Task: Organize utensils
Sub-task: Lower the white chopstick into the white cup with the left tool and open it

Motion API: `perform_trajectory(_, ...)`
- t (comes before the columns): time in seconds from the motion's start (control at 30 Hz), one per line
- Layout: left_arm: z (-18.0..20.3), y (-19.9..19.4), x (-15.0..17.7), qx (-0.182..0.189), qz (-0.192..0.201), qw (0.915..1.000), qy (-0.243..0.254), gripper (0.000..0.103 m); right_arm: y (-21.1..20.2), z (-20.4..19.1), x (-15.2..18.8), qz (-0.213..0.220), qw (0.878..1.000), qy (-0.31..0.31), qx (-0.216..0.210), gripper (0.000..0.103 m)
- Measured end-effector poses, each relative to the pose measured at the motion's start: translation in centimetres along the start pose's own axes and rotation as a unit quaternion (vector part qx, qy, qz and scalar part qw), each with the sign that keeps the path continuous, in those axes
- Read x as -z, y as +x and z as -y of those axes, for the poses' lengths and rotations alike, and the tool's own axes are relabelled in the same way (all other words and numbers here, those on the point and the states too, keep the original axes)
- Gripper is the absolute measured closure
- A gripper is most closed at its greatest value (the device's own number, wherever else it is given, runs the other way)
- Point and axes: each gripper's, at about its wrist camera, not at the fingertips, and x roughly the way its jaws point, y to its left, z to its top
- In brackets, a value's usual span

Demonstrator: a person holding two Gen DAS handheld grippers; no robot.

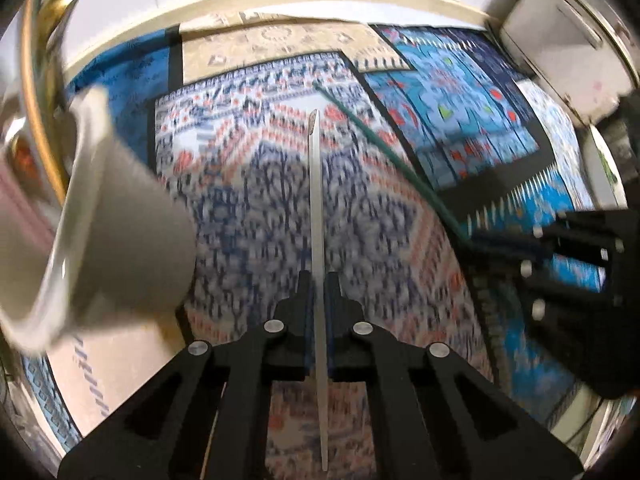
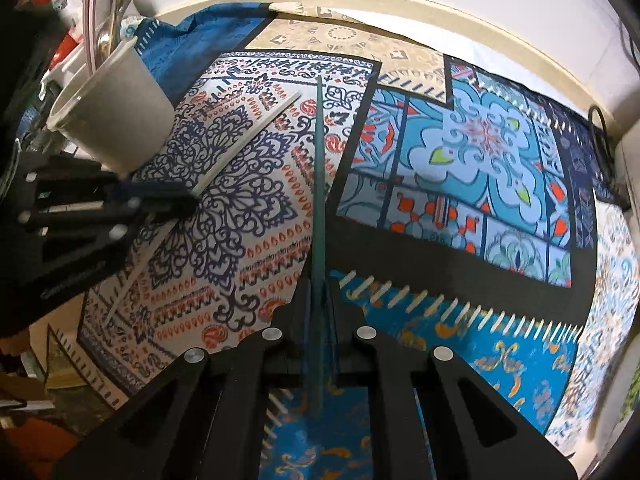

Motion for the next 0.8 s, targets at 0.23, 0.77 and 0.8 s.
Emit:
perform_trajectory(0.23, -0.3, -2.4, 2.3, 0.01, 0.012, 0.9998, -0.012, 0.1, -2.4, 1.4, 1.5, 0.025, 0.998, 0.042, -0.032, 0.097)
perform_trajectory(0.77, -1.4, -13.2, 1.3, 0.008, 0.169, 0.9836, -0.063, 0.1, -6.2, 1.2, -0.7, 0.088, 0.993, 0.056, -0.062, 0.097)
perform_trajectory(0.8, -1.6, -13.8, 1.2, 0.003, 0.179, 0.9817, -0.064, 0.1, -5.9, 1.1, -0.7, 0.082, 0.993, 0.054, -0.062, 0.097)
